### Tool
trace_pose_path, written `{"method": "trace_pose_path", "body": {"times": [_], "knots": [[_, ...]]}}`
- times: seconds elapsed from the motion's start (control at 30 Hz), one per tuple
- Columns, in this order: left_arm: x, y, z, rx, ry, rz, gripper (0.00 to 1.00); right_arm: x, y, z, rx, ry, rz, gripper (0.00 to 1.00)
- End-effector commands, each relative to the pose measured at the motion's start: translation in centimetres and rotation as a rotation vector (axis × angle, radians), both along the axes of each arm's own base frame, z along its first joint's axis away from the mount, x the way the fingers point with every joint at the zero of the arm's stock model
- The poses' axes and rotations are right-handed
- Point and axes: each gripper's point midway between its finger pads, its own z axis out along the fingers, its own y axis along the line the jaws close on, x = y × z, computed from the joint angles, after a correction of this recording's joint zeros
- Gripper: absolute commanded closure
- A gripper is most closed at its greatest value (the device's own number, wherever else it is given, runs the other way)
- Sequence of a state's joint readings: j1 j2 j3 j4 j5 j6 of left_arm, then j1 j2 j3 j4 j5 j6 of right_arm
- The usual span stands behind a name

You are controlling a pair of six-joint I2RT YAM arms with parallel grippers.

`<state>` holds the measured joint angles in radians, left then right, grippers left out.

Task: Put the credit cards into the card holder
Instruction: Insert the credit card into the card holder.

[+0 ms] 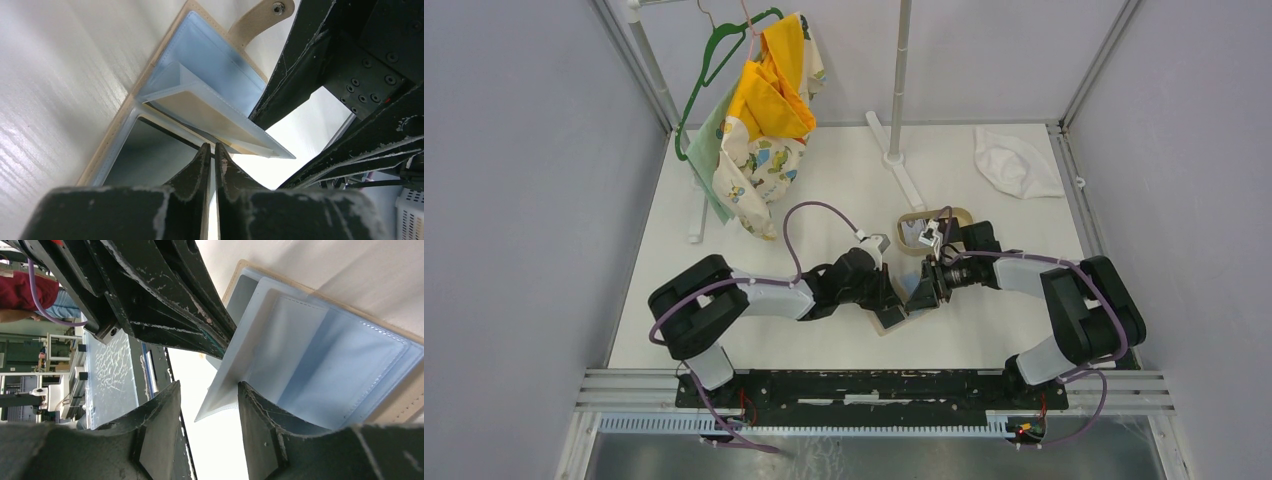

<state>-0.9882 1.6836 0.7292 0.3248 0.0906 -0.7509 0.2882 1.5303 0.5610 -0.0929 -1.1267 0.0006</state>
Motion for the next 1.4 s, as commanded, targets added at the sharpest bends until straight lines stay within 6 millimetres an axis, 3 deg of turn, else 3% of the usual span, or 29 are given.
{"method": "trace_pose_path", "body": {"times": [0.0, 0.2, 0.5, 0.63, 0.77, 0.9, 0.97, 1.17, 1.3, 1.37], "knots": [[0.0, -0.4, 2.2, -0.084, -0.006, 0.007, 0.87, 0.4, 0.8, 1.1, 0.042, -0.063, 0.055, 0.48], [-0.1, 1.3, 2.8, -0.071, -0.026, 0.034, 0.82, 0.0, 1.1, 0.9, 0.029, -0.077, 0.09, 0.47], [-0.1, 6.2, 5.7, -0.018, -0.131, 0.138, 0.75, -0.6, 1.4, -0.1, -0.014, -0.084, 0.135, 0.45], [-0.7, 5.8, 7.2, -0.071, -0.145, 0.106, 0.73, -0.5, 1.4, -0.1, -0.034, -0.1, 0.153, 0.46], [-1.1, 4.7, 6.5, -0.086, -0.119, 0.062, 0.76, 0.3, 1.1, 0.9, -0.053, -0.198, 0.185, 0.47], [-1.0, 3.9, 4.9, -0.073, -0.092, 0.044, 0.8, 2.5, -0.3, 1.4, -0.173, -0.373, 0.176, 0.48], [-1.0, 3.8, 4.7, -0.074, -0.097, 0.039, 0.81, 3.5, -1.2, 2.6, -0.196, -0.487, 0.179, 0.48], [-0.7, 4.7, 6.3, -0.107, -0.183, 0.05, 0.82, 7.9, -3.9, 6.8, -0.337, -0.915, 0.09, 0.4], [-0.5, 6.5, 9.1, -0.165, -0.286, 0.096, 0.82, 11.7, -5.1, 10.9, -0.433, -1.104, -0.025, 0.06], [-0.7, 7.6, 11.2, -0.228, -0.345, 0.123, 0.78, 13.7, -4.9, 12.6, -0.435, -1.09, -0.092, 0.02]]}}
